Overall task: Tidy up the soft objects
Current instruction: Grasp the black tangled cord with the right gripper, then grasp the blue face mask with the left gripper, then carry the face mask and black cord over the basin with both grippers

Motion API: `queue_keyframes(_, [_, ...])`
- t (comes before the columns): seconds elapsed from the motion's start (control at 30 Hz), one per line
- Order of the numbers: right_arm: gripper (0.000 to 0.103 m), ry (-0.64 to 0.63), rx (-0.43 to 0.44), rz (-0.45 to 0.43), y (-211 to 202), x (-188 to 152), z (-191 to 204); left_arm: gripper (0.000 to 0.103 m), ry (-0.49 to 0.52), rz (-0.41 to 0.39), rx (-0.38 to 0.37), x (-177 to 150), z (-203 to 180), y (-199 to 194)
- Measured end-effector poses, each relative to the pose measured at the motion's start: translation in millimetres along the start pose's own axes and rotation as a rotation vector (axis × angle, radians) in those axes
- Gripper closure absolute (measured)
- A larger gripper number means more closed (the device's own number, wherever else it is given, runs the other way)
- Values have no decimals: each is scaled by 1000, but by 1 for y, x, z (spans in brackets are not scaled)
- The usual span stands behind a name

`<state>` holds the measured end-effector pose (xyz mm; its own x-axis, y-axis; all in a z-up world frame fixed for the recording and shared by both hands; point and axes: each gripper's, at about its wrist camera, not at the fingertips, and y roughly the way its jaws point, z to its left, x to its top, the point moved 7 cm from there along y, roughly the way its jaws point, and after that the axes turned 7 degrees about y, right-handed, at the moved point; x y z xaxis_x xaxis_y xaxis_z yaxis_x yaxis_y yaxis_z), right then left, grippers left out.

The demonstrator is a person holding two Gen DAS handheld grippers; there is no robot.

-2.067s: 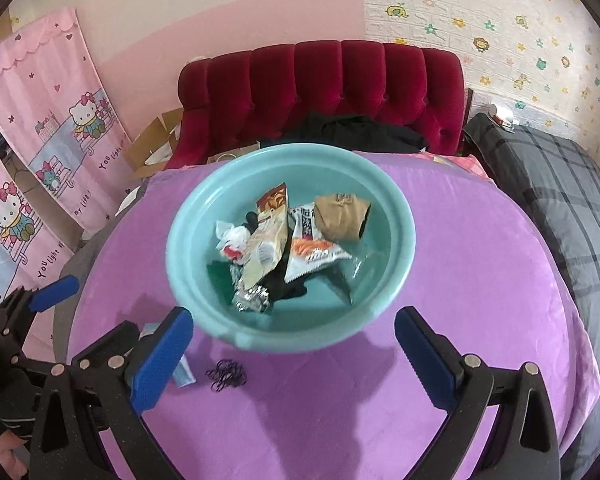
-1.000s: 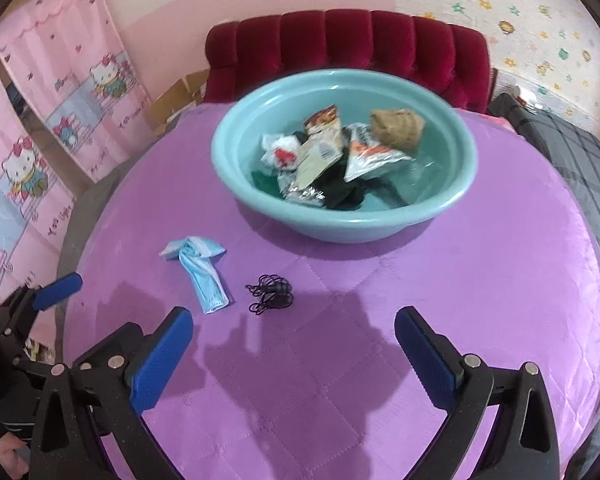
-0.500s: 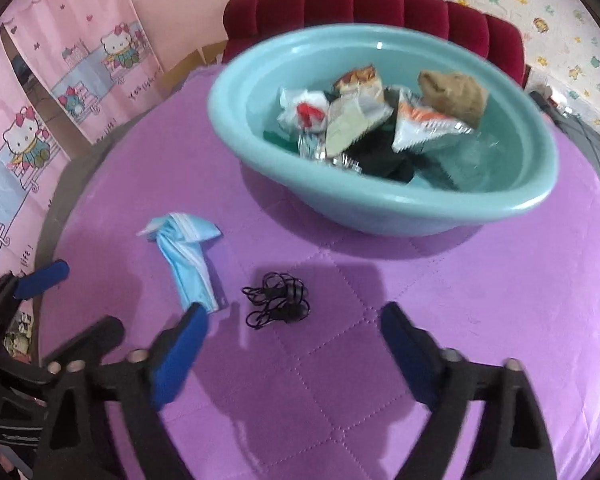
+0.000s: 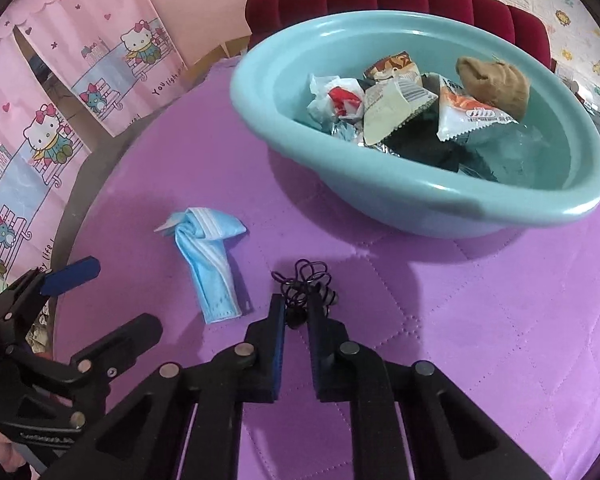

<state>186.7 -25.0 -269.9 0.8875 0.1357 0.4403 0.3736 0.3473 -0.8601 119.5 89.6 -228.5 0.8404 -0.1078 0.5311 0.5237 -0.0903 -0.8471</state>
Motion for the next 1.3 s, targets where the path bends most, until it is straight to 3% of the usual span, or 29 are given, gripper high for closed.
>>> queue_keyframes(0.47, [94, 21, -18, -12, -29, 4, -15, 0, 12, -7, -19, 29, -14, 21])
queue_keyframes(0.87, [94, 64, -11, -37, -47, 5, -37, 0, 39, 60, -17, 36, -24, 55])
queue_keyframes(0.93, [94, 70, -12, -39, -47, 5, -38, 13, 39, 76, -24, 33, -25, 57])
queue_keyframes(0.97, [94, 72, -12, -40, -48, 5, -39, 30, 39, 85, -25, 32, -26, 58])
queue_keyframes(1.0, [94, 73, -13, -41, -50, 5, -39, 40, 45, 93, -11, 30, -26, 59])
queue_keyframes(1.03, [94, 73, -13, -41, -51, 4, -37, 43, 57, 99, -7, 29, -27, 59])
queue_keyframes(1.07, [94, 73, -12, -40, -51, 4, -37, 62, 70, 98, -33, 28, -30, 57])
queue_keyframes(1.1, [94, 75, -11, -42, -51, 4, -37, 91, 72, 98, -55, 28, -32, 56])
queue_keyframes(1.3, [94, 81, -9, -54, -56, 2, -36, 92, 69, 90, -80, 24, -33, 47])
